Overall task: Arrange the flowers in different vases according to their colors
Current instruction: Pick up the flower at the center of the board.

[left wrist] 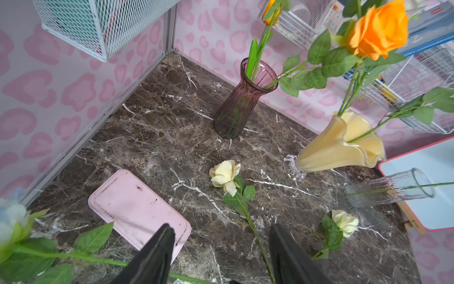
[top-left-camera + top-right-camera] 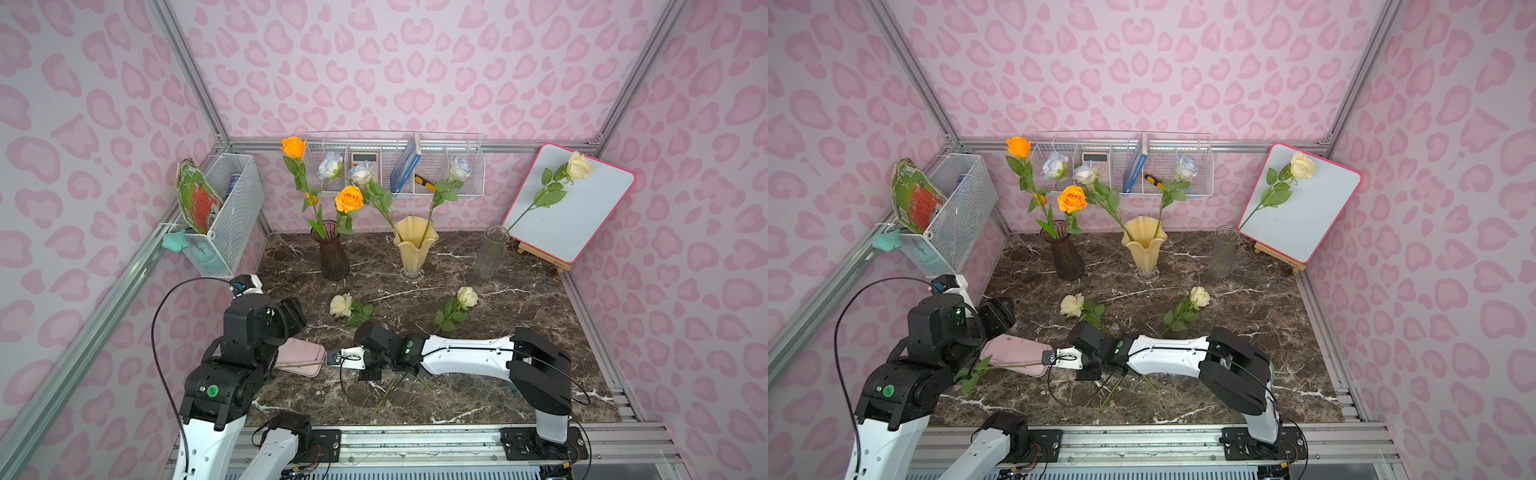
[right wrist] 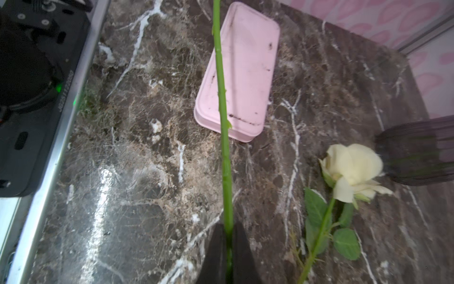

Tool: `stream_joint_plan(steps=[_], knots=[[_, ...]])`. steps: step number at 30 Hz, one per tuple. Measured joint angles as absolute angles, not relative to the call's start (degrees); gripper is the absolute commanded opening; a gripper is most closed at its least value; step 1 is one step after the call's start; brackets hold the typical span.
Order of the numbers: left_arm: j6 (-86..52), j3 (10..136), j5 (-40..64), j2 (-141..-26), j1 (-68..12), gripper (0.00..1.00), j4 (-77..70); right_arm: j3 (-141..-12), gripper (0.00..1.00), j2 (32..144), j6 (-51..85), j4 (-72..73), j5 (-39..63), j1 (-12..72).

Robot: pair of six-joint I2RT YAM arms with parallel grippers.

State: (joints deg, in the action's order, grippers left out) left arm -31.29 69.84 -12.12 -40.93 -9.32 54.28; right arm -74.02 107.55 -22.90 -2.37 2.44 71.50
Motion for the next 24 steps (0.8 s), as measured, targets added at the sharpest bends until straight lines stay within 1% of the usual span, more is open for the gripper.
stream_joint_plan(steps=[4,10,14,17,20,24], knots=[[-31.1,75.2,-10.0,-41.9,-9.3,0.69,56.2,-70.0,0.0,101.9,-22.6,-0.1,0.3,70.9],[-31.0,82.5,-6.1,-43.5,-9.3,0.69,57.1,-60.0,0.0,88.8,-19.9,6.2,-3.9,69.6],[-31.0,86.9,-3.5,-44.7,-9.3,0.69,57.0,-55.9,0.0,82.2,-17.9,11.3,-7.5,67.5],[-30.9,89.3,-3.2,-44.9,-9.3,0.7,57.0,-52.8,0.0,78.1,-16.2,15.8,-9.5,64.9],[-30.0,91.3,-2.9,-44.6,-9.3,0.71,57.0,-50.5,0.0,75.2,-13.8,21.4,-10.6,60.2],[-29.4,93.3,-2.9,-44.2,-9.3,0.71,57.0,-50.0,0.0,74.2,-11.5,28.4,-12.0,55.5]])
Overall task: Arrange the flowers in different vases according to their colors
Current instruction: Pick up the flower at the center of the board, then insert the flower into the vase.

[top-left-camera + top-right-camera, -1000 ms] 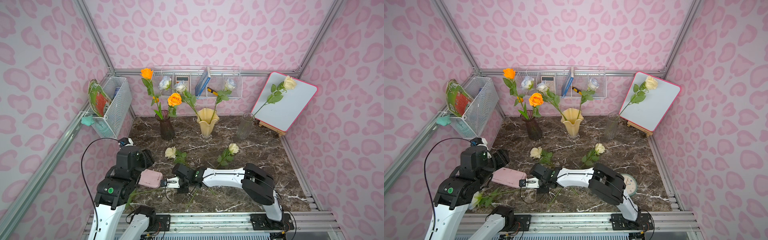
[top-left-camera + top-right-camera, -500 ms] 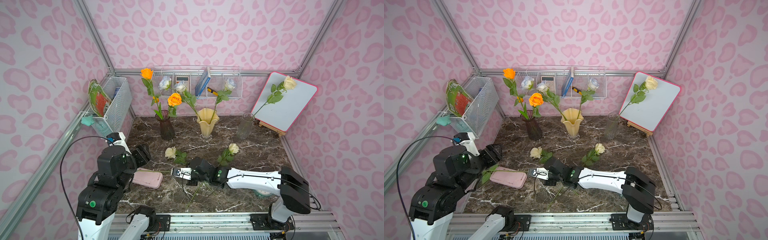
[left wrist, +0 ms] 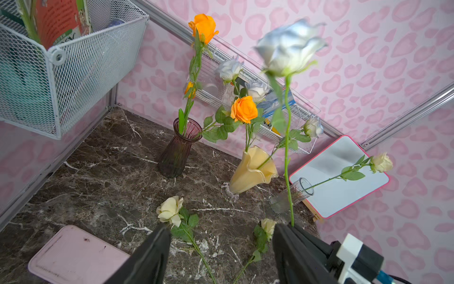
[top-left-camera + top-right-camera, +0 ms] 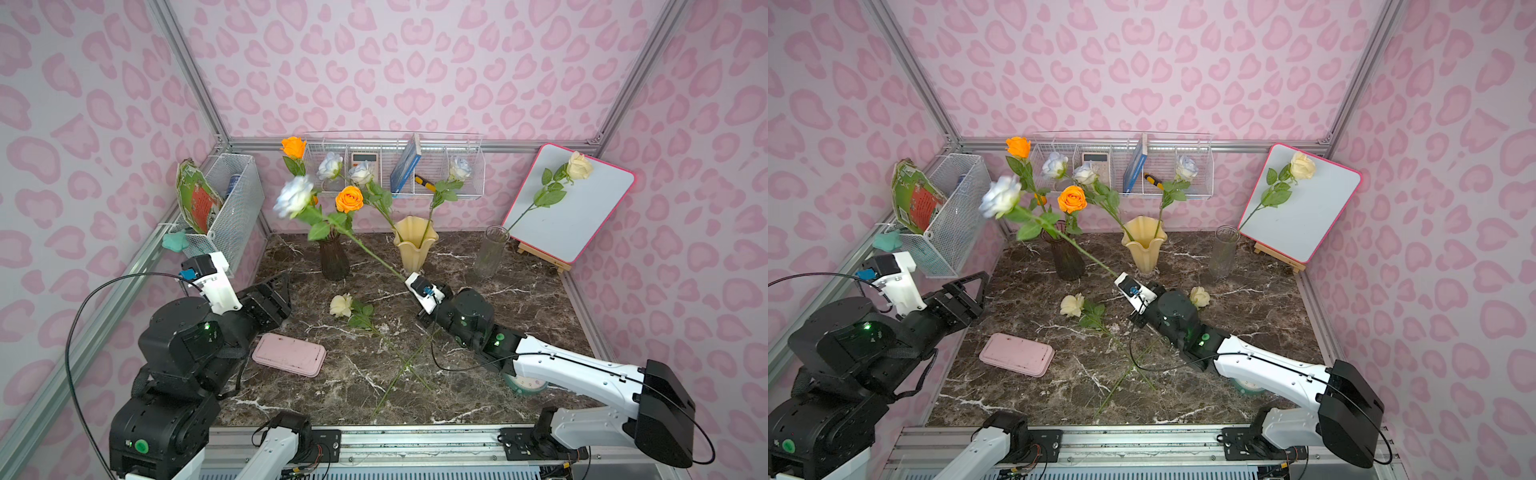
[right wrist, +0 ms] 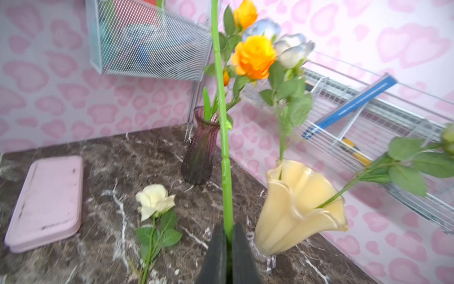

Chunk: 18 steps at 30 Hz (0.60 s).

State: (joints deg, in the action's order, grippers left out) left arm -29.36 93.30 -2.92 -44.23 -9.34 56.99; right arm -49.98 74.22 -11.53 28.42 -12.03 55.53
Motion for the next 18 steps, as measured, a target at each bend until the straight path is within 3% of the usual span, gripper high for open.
stream_joint_plan(steps=[7,18], knots=[[-28.6,89.2,-1.8,-42.3,-9.3,0.71,54.9,-51.8,0.0,77.6,-10.7,42.7,-13.7,51.3],[-28.5,62.4,9.9,-36.6,-9.3,0.7,46.0,-65.1,0.0,98.0,-7.8,65.6,-13.5,42.8]])
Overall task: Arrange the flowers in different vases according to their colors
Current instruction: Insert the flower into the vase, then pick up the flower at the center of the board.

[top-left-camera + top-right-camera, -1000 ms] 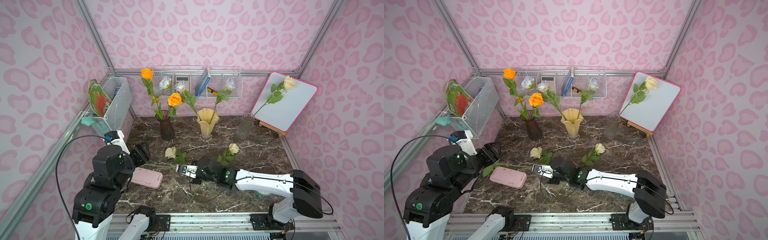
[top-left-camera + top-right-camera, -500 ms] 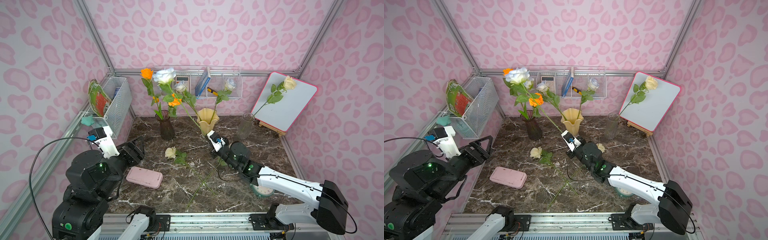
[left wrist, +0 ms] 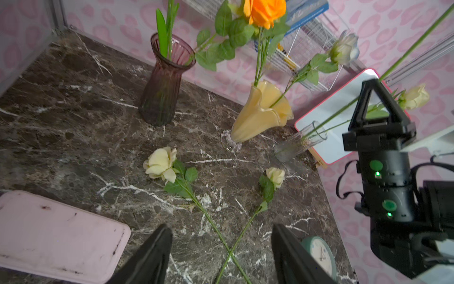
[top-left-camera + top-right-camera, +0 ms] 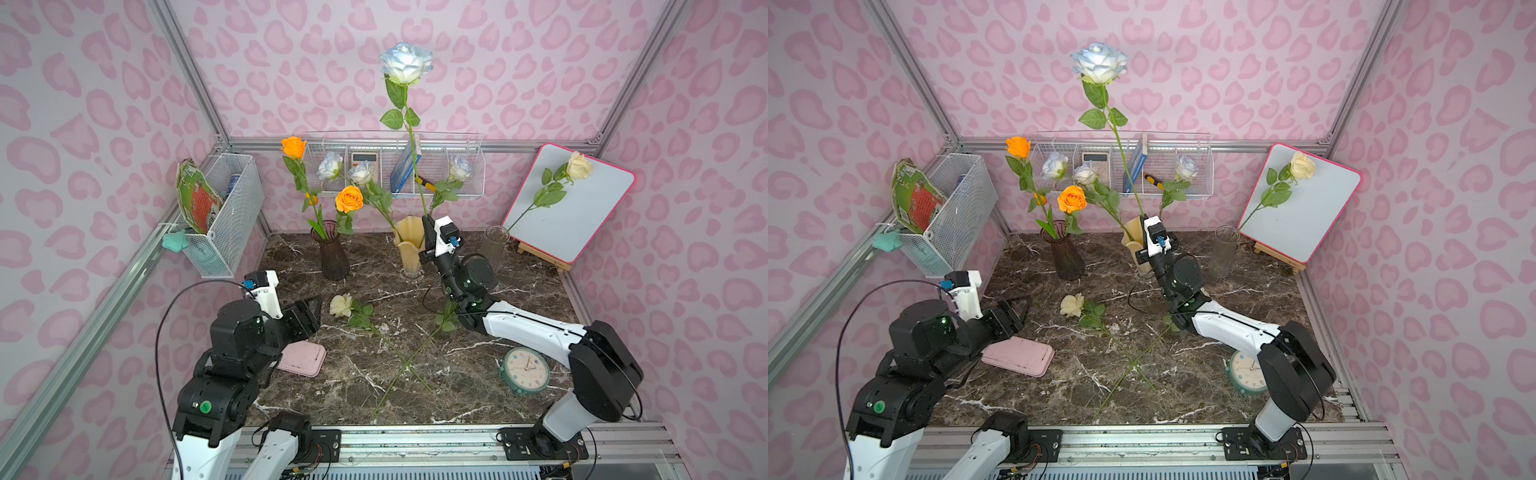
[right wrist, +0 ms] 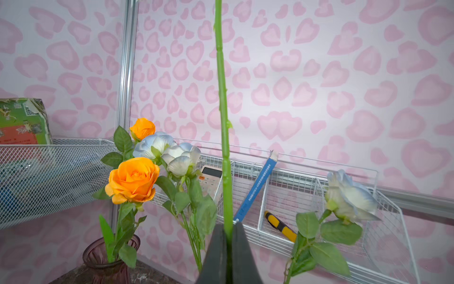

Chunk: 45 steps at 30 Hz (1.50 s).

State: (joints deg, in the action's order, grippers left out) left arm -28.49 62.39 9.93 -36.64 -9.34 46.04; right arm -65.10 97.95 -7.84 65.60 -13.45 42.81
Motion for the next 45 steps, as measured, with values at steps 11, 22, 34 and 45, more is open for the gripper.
stream_joint_plan(steps=[11,22,34,45], knots=[[-26.9,46.9,15.6,-40.0,-13.5,0.67,39.9,-81.4,0.0,116.4,-3.7,73.5,-11.1,37.7],[-29.1,47.8,12.9,-50.4,-17.7,0.67,36.7,-75.9,0.31,119.8,-0.6,74.8,-10.6,36.2],[-36.1,47.3,8.0,-62.2,-27.7,0.67,32.0,-59.0,0.59,111.9,3.4,80.6,-11.3,35.5],[-49.1,48.7,4.2,-73.0,-30.0,0.65,33.4,-44.6,0.58,90.9,4.4,72.9,-14.6,39.6]])
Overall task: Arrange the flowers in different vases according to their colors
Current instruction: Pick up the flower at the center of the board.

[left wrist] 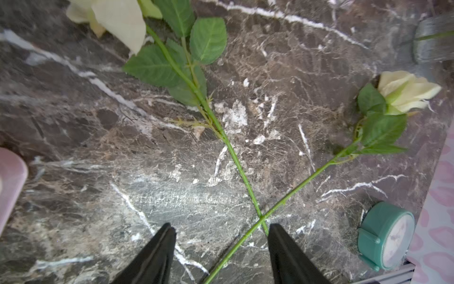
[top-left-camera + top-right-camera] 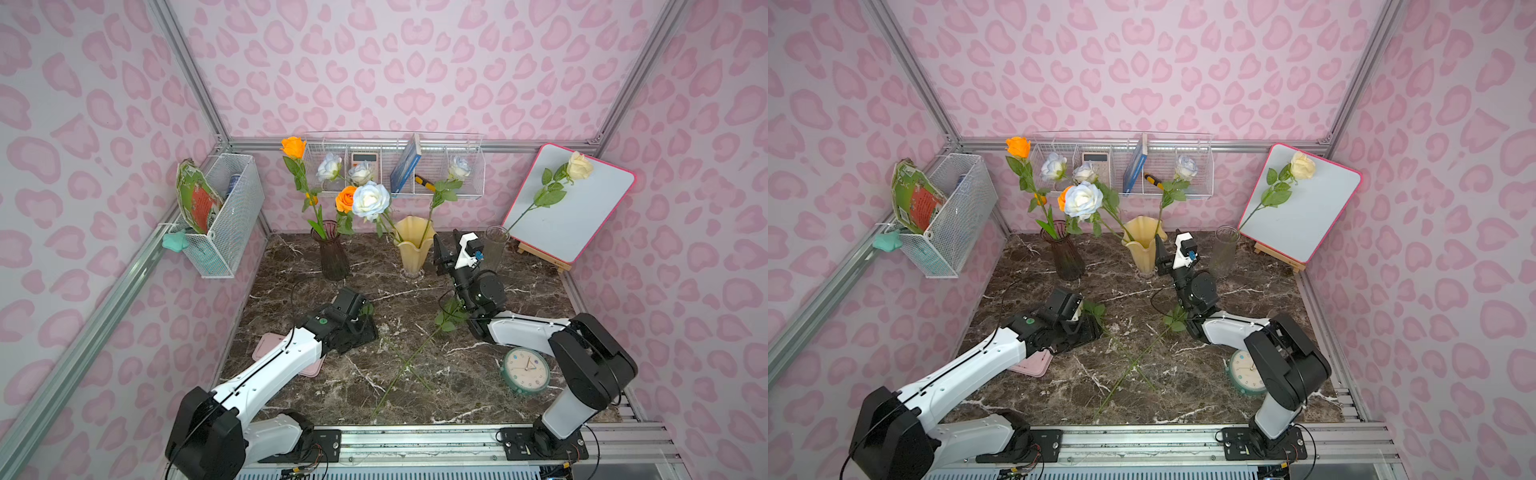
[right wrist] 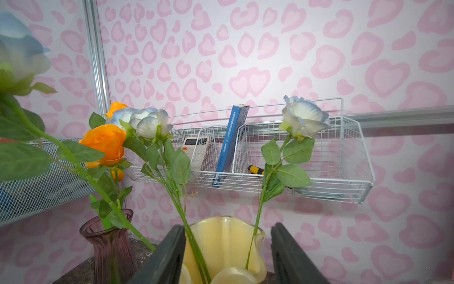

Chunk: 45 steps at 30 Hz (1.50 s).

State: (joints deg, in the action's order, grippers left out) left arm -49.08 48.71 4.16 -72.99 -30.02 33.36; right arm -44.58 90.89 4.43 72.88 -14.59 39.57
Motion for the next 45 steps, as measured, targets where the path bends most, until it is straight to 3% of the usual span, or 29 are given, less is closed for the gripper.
stream_joint_plan(steps=[10,25,26,30,32,45], knots=[[-54.1,53.9,6.3,-84.3,-31.7,0.62,30.1,-35.2,0.57,74.5,4.9,49.2,-22.7,51.7],[-54.5,57.3,6.6,-97.3,-32.0,0.58,29.3,-26.5,0.56,57.5,17.1,24.8,-25.2,54.8],[-54.5,57.9,6.6,-98.1,-32.0,0.55,29.3,-26.3,0.56,57.2,17.9,24.1,-25.2,55.1],[-54.0,60.3,6.4,-100.9,-32.0,0.24,29.4,-25.8,0.56,56.6,18.4,21.3,-25.4,56.0],[-53.8,61.6,6.4,-102.5,-31.9,0.15,30.0,-25.6,0.56,56.1,18.8,20.5,-25.8,56.1],[-52.0,59.3,6.5,-101.9,-31.8,0.0,28.3,-26.0,0.56,55.7,20.3,15.2,-24.8,56.2]])
